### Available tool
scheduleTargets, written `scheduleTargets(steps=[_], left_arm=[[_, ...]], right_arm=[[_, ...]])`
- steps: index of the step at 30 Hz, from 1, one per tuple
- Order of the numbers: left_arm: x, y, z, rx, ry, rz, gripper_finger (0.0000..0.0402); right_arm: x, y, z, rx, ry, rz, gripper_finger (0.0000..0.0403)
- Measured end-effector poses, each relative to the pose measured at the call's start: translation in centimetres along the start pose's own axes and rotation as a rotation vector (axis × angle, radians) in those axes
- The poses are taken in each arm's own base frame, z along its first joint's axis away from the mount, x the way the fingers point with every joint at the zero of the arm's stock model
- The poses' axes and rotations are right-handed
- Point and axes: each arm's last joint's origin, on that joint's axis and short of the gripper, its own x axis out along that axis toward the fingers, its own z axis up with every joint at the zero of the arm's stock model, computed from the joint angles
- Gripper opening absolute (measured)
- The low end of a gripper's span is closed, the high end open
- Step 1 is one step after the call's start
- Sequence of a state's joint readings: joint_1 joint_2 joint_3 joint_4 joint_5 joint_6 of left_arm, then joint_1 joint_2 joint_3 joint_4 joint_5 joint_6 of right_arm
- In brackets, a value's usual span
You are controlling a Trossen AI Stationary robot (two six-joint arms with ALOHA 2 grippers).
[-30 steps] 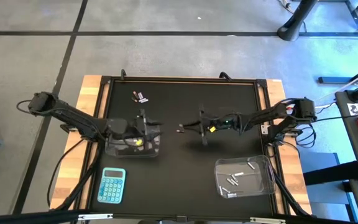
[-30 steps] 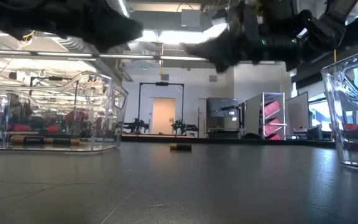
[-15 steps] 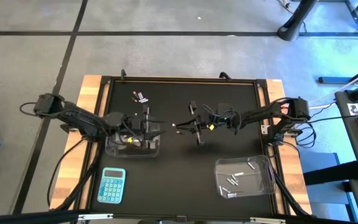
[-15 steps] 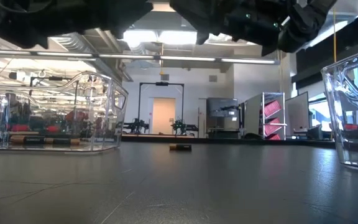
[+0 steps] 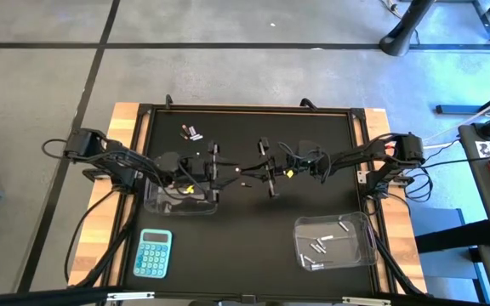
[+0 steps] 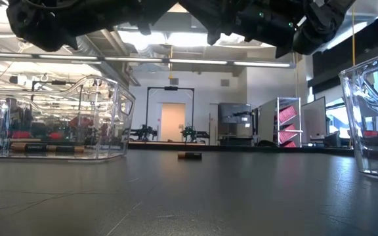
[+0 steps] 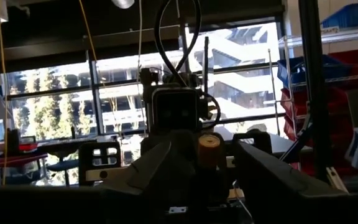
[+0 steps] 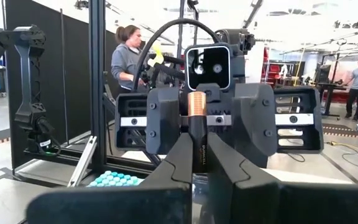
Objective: Sort batteries
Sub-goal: Put the black battery into the left transparent bin
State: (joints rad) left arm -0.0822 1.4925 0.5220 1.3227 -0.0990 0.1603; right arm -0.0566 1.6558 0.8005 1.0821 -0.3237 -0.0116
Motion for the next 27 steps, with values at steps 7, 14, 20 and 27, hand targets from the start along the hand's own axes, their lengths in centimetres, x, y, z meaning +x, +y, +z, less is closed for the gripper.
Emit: scheduleTargets(steps=[7,14,20,27], left_arm=[[0.1,0.0,0.1,-0.001,-0.001,0.000,0.0122],[0.7,-0.1,0.0,0.034,0.033,-0.007,0.0044],[0.6,-0.4,-0.3,0.086,0.086,-0.030,0.0024],[-0.6,-0.4,2.1,0.157,0.236,0.063,0.0024]], right_arm=[[0.0,0.0,0.0,0.000,0.001,0.000,0.0020],[0.0,0.0,-0.1,0.002,0.007,0.000,0.0021],[-0.1,0.0,-0.5,0.016,0.056,0.008,0.0049],[-1.1,-2.0,-2.8,0.135,0.284,-0.140,0.0160]])
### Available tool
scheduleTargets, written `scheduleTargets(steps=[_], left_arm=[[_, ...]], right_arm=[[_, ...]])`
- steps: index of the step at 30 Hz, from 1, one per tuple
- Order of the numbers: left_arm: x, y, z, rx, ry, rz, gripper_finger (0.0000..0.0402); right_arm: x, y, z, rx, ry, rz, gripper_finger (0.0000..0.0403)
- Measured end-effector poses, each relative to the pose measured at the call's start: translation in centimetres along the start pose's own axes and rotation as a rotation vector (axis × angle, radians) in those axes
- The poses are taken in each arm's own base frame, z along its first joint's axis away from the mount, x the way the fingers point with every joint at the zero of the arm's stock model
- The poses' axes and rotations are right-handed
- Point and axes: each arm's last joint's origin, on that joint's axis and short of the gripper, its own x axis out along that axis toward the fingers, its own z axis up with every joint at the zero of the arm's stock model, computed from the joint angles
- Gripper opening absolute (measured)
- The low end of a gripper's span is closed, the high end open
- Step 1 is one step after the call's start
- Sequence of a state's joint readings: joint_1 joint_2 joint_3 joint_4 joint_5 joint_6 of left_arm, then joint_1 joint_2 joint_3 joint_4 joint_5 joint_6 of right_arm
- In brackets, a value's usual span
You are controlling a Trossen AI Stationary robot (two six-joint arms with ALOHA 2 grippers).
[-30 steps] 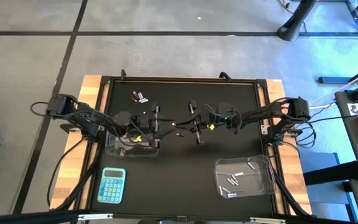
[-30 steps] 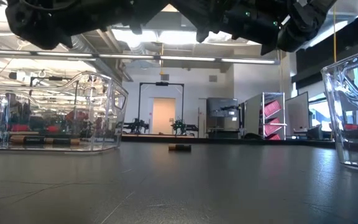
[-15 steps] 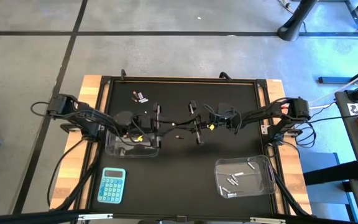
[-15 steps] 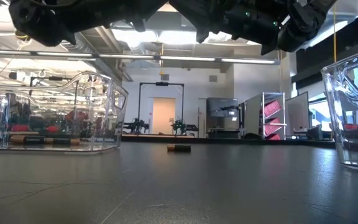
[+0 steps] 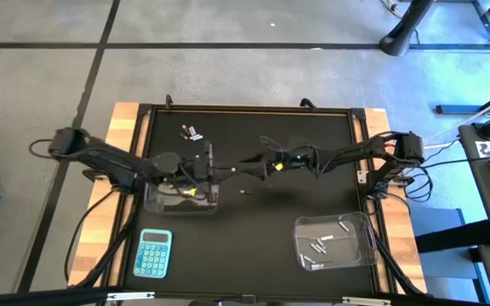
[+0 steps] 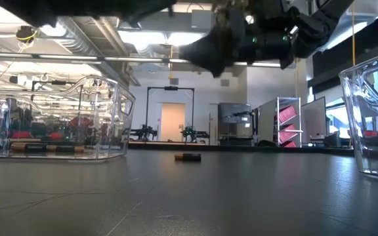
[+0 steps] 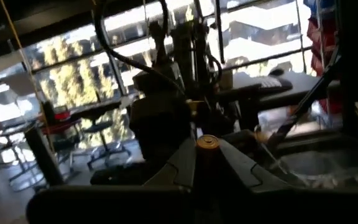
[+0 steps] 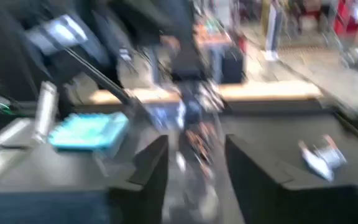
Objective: Sort batteries
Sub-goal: Put the black battery into the left transparent bin
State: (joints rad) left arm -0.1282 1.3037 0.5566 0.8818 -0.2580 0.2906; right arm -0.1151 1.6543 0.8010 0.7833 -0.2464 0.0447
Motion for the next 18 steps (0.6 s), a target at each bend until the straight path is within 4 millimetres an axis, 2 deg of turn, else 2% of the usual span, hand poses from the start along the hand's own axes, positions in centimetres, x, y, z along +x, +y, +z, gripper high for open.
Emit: scheduleTargets(steps=[5,7,10,12,15,18], left_arm=[[-2.4,1.0,1.7,-0.043,0.300,0.098,0.0024],[-3.3,1.6,2.4,-0.098,0.484,0.139,0.0024],[-5.1,2.4,1.8,-0.213,0.829,0.222,0.0024],[-6.5,2.8,1.4,-0.367,1.002,0.328,0.0024],[-8.0,2.9,0.6,-0.719,1.200,0.442,0.0024],[-8.6,2.2,-0.1,-0.943,1.259,0.506,0.0024]], right_arm=[[-0.3,-1.0,-1.5,0.033,0.147,-0.131,0.0205],[-0.3,-1.0,-1.6,0.009,0.167,-0.173,0.0210],[-0.3,-1.1,-1.6,-0.030,0.170,-0.188,0.0208],[-0.3,-1.1,-1.5,-0.051,0.160,-0.189,0.0204],[-0.3,-1.2,-1.3,-0.086,0.144,-0.216,0.0198],[-0.3,-1.2,-1.2,-0.117,0.129,-0.228,0.0194]])
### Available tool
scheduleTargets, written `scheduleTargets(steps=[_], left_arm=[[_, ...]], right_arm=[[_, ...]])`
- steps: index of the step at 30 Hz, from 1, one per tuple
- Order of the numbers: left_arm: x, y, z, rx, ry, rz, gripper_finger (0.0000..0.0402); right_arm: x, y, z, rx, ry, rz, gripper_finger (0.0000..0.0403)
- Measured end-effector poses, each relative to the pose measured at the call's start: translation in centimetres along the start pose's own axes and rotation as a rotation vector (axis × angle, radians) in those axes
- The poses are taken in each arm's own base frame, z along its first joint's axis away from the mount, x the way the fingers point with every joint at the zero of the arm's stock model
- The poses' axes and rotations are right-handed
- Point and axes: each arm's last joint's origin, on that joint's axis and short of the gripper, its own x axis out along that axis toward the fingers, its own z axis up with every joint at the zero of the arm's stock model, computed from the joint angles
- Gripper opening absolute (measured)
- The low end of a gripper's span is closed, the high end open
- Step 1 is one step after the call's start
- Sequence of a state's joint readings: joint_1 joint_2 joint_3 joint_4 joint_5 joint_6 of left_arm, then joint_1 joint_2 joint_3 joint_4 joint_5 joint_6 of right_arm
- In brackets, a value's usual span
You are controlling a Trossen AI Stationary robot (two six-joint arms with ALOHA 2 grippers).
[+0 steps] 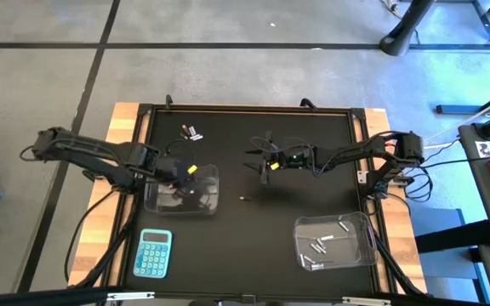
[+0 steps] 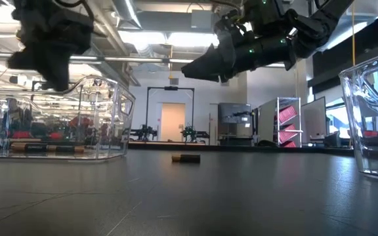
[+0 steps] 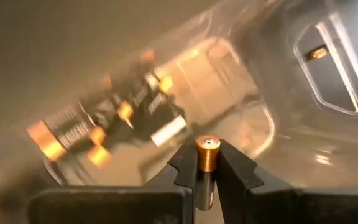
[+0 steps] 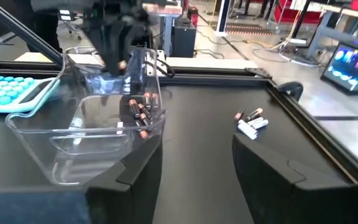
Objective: Sort batteries
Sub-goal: Put the black battery into the left transparent bin
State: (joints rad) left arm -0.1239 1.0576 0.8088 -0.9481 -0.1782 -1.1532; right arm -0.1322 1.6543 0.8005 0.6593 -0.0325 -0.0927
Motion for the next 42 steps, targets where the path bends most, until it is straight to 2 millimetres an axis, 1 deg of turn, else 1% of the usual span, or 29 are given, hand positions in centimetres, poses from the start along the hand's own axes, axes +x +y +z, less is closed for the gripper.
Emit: scheduleTargets(steps=[4,8,11,16,19,23,26,29,33,36,39,42], left_arm=[[1.4,0.0,-0.8,-0.166,0.049,0.036,0.0025],[3.2,-0.3,-1.1,-0.256,0.071,0.125,0.0027],[4.7,-0.8,-1.0,-0.291,0.099,0.164,0.0026],[7.2,-2.1,-0.7,-0.305,0.179,0.132,0.0030],[8.2,-2.1,-0.8,-0.306,0.220,0.162,0.0033],[8.9,-2.1,-0.8,-0.313,0.236,0.189,0.0034],[9.0,-2.0,-0.7,-0.312,0.247,0.189,0.0038],[8.9,-2.0,-0.6,-0.282,0.249,0.184,0.0056],[8.3,-1.8,-0.5,-0.228,0.249,0.165,0.0103],[7.4,-1.7,-0.2,-0.186,0.229,0.120,0.0144],[5.8,-1.5,0.3,-0.147,0.181,0.054,0.0179],[3.6,-1.3,0.6,-0.126,0.098,-0.020,0.0201]], right_arm=[[0.0,0.0,0.1,-0.024,-0.006,-0.004,0.0193],[0.0,0.0,-0.2,-0.024,0.010,0.004,0.0193],[-0.1,0.1,-0.4,-0.024,0.018,0.005,0.0193],[-0.3,0.1,-0.9,-0.024,0.029,0.007,0.0193],[-0.3,0.1,-1.0,-0.024,0.033,0.007,0.0193],[-0.3,0.1,-0.9,-0.024,0.032,0.008,0.0193],[-0.3,0.1,-1.0,-0.024,0.033,0.008,0.0193],[-0.3,0.1,-1.0,-0.024,0.038,0.009,0.0193],[-0.3,0.2,-1.4,-0.022,0.080,0.024,0.0193],[-0.4,0.6,-1.9,-0.026,0.124,0.141,0.0193],[-0.5,2.1,-2.6,-0.043,0.168,0.340,0.0193],[-0.3,5.1,-3.3,-0.110,0.175,0.441,0.0193]])
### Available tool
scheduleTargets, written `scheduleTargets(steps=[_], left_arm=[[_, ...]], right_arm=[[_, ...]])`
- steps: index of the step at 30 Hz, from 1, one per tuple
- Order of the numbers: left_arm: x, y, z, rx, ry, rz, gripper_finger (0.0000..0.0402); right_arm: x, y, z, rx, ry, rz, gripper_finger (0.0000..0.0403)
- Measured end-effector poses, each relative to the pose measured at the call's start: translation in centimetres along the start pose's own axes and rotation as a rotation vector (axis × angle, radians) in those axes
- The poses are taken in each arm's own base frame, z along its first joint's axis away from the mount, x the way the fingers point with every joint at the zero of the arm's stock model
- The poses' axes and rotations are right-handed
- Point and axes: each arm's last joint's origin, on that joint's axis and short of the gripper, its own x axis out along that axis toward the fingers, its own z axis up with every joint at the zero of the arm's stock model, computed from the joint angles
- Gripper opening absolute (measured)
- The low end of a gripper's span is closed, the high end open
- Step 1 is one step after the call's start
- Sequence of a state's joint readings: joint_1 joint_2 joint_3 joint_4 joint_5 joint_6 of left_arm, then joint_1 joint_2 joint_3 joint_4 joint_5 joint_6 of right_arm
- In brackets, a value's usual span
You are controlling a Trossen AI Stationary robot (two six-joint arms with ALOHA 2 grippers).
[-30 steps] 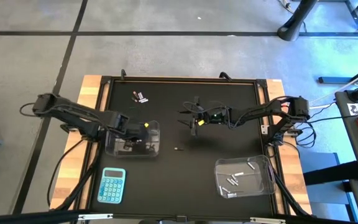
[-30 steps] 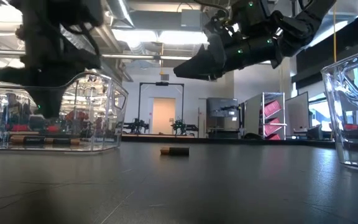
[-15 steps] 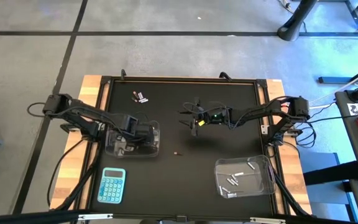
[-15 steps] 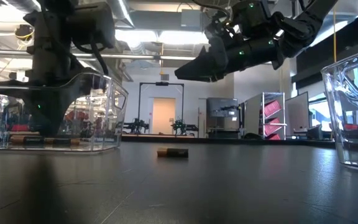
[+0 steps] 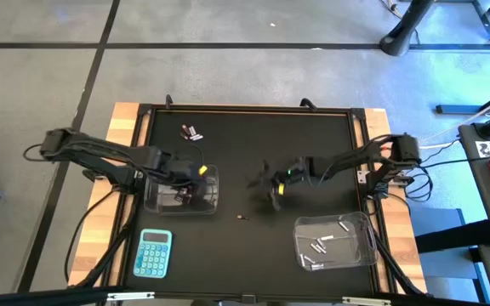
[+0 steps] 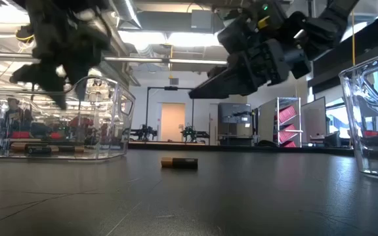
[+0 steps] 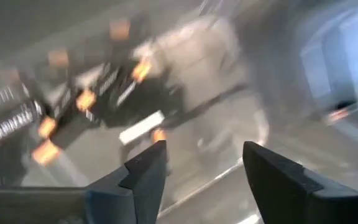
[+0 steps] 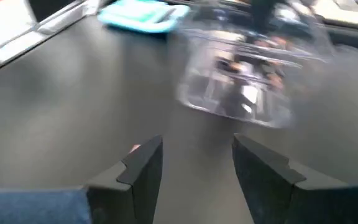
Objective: Sort batteries
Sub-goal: Put the black battery into the left transparent bin
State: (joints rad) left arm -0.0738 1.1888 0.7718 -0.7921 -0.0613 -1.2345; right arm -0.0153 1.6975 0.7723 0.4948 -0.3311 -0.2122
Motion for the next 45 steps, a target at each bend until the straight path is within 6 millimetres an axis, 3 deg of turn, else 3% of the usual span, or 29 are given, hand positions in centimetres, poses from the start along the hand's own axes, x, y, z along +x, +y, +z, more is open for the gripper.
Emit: scheduleTargets(steps=[4,8,15,22,29,34,37,41,45], left_arm=[[-3.1,0.3,-0.4,0.057,-0.167,-0.094,0.0209],[-5.7,0.8,-1.2,0.112,-0.338,-0.188,0.0206],[-7.7,0.9,-2.5,0.242,-0.540,-0.239,0.0207],[-7.5,0.5,-3.1,0.329,-0.611,-0.205,0.0207],[-7.0,0.2,-3.0,0.359,-0.635,-0.157,0.0207],[-5.9,0.4,-3.2,0.353,-0.625,-0.126,0.0208],[-4.9,0.7,-3.4,0.349,-0.613,-0.099,0.0208],[-3.9,0.1,-3.4,0.384,-0.685,-0.133,0.0208],[-3.1,-1.9,-3.6,0.577,-0.826,-0.253,0.0208]], right_arm=[[3.3,3.6,0.4,-0.087,0.001,0.010,0.0193],[6.1,5.8,0.7,-0.023,0.078,-0.045,0.0193],[8.7,6.8,-0.3,0.086,0.362,-0.036,0.0213],[9.7,7.0,-1.5,0.094,0.428,0.036,0.0186],[9.7,6.7,-1.8,0.079,0.453,-0.046,0.0132],[9.4,6.0,-2.3,0.071,0.503,-0.125,0.0035],[8.8,5.0,-1.9,0.029,0.515,-0.215,0.0020],[6.2,1.8,-1.7,0.009,0.569,-0.360,0.0015],[2.3,-1.6,-1.1,0.035,0.489,-0.481,0.0015]])
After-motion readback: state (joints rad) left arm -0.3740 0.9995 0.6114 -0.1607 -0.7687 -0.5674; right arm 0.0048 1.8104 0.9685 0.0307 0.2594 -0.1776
